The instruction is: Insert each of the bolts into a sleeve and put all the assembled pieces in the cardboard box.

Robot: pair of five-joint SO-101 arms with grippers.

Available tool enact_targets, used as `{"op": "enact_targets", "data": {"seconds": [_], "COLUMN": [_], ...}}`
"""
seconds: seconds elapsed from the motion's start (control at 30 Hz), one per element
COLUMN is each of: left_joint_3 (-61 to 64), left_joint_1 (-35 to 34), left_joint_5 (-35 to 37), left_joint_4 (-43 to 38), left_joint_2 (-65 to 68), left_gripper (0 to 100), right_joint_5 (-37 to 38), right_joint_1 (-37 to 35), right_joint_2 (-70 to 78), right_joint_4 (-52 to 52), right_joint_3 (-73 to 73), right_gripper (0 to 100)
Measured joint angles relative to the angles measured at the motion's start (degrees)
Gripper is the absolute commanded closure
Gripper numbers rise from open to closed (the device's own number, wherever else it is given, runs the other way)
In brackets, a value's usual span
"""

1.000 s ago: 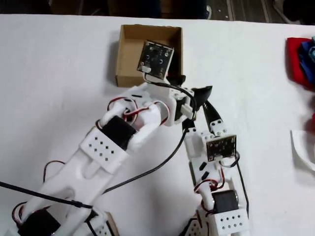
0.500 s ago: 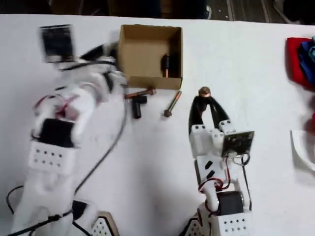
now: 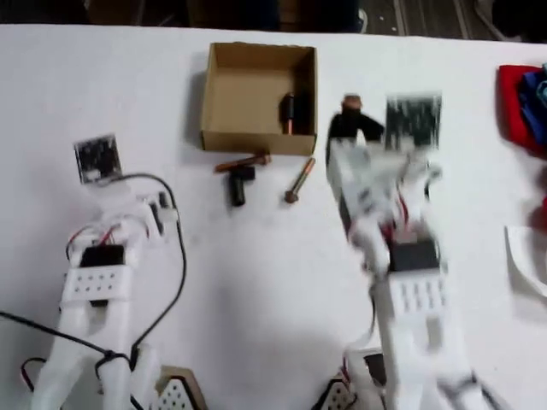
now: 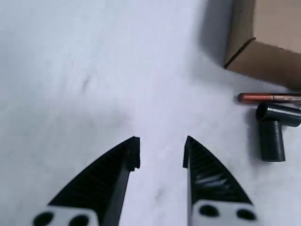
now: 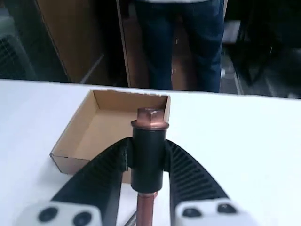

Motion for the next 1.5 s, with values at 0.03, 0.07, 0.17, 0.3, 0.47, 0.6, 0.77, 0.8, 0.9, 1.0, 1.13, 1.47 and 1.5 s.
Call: {"op": "enact_targets", "data": {"seconds": [0.03,0.07,0.17,0.3,0.47,0.6,0.77,0.8,0.9,1.0,1.13,1.47,1.5], "left_joint_3": [1.14,1.67,2.11,2.11,-6.15,-17.32,-29.45,-30.68,-32.44,-32.79,-32.79,-32.79,-32.79], "left_joint_1": [0.09,0.09,0.09,0.09,0.18,-0.35,-0.88,-0.88,-0.88,-0.88,-0.88,-0.88,-0.88], "left_joint_5": [-1.05,-3.25,-10.9,-14.51,-16.09,-16.09,-16.09,-16.09,-16.09,-16.09,-16.09,-16.09,-16.09], "left_joint_4": [-1.58,-2.73,-3.6,-3.6,2.2,9.76,18.46,19.43,20.66,20.84,20.84,20.84,20.84], "left_joint_2": [0.0,0.0,0.0,2.55,15.74,30.33,41.49,42.64,44.04,44.31,44.31,44.31,44.31], "left_gripper": [83,83,83,83,83,83,83,83,83,83,83,83,83], "right_joint_5": [-1.05,-2.55,-7.21,-10.29,-10.64,-10.64,-10.64,-10.64,-7.3,-4.84,-4.22,-4.22,-4.22], "right_joint_1": [0.0,0.0,0.0,0.0,-0.97,-2.73,-5.1,-5.8,-7.56,-8.53,-8.0,-6.77,-6.86], "right_joint_2": [4.92,9.67,24.0,44.13,69.45,87.03,102.51,104.44,108.48,111.65,115.25,122.64,122.9], "right_joint_4": [2.11,4.4,12.13,22.33,33.05,36.84,35.78,34.64,31.3,28.13,25.67,23.65,23.65], "right_joint_3": [-5.1,-10.37,-27.69,-52.75,-84.66,-106.73,-123.96,-125.1,-126.24,-126.24,-126.24,-126.24,-126.24], "right_gripper": [97.5,97.5,97.5,97.5,97.5,97.5,97.5,97.5,97.5,97.5,97.5,97.5,97.5]}}
